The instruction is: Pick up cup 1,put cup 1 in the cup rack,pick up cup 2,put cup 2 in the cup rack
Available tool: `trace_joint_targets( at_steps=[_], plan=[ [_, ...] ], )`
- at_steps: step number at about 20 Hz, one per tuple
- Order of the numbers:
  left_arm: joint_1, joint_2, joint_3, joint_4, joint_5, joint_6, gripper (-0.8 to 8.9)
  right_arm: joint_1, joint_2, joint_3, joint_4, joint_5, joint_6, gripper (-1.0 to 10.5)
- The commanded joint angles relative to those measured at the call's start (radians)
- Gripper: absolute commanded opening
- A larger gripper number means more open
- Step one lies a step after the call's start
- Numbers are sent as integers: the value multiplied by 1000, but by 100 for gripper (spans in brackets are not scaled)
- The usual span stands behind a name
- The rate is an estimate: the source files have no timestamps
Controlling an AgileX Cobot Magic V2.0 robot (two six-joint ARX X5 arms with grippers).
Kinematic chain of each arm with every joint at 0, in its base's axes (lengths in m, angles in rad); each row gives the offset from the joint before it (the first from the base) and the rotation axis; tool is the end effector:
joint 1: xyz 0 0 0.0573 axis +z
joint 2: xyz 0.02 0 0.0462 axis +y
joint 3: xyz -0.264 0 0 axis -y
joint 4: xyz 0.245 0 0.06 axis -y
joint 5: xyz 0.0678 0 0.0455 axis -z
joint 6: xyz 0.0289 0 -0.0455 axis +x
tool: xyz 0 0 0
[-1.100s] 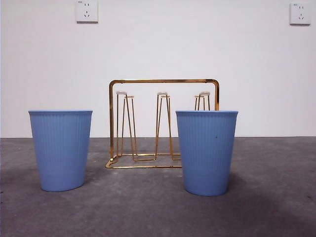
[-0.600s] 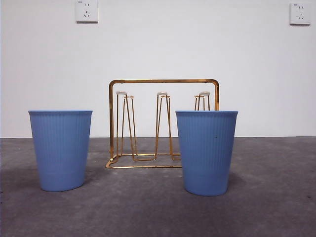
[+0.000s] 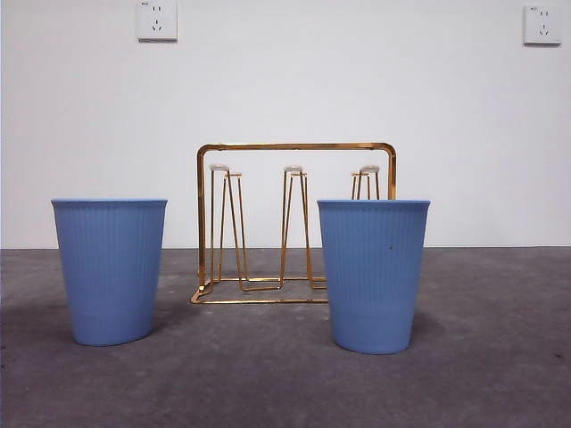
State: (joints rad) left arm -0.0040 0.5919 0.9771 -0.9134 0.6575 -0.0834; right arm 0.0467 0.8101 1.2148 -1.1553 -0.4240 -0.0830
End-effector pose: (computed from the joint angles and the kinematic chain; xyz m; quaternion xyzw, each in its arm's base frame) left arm 0.0837 -0.0180 0.3528 -0.1218 0.2601 -0.3029 0.9087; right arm 0.1077 0.0169 0.3821 0.0311 0.3507 0.2317 0.9068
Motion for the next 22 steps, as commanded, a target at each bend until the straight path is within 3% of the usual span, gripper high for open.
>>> trace_joint_targets(
  at_steps=[1, 7, 8, 9, 10, 11, 12, 13, 16, 22],
  plan=[
    [-14, 18, 20, -9, 5, 40, -7, 14, 12, 21, -21, -20, -30, -8],
    [-24, 46, 27, -13, 21, 40, 7, 35, 40, 37, -26, -31, -30, 3],
    [-24, 50, 27, -13, 36, 39, 75, 38, 45, 39, -24, -33, -29, 24],
    [-24, 57, 27, -13, 45, 34, 252, 43, 47, 39, -19, -38, -28, 119],
    [-24, 64, 27, -13, 56, 34, 504, 47, 51, 39, -14, -47, -26, 263],
    [-24, 74, 27, -13, 64, 29, 695, 49, 52, 39, -12, -61, -26, 419],
    [-24, 83, 27, -13, 86, 27, 723, 53, 56, 39, -9, -69, -26, 556],
    [-24, 93, 27, -10, 133, 24, 723, 58, 63, 39, -2, -74, -25, 601],
    [-33, 119, 27, 59, 311, -25, 723, 80, 103, 39, 20, -83, -5, 598],
    [-103, 167, 27, 227, 503, -164, 723, 196, 294, 39, 90, -45, 61, 595]
  ],
)
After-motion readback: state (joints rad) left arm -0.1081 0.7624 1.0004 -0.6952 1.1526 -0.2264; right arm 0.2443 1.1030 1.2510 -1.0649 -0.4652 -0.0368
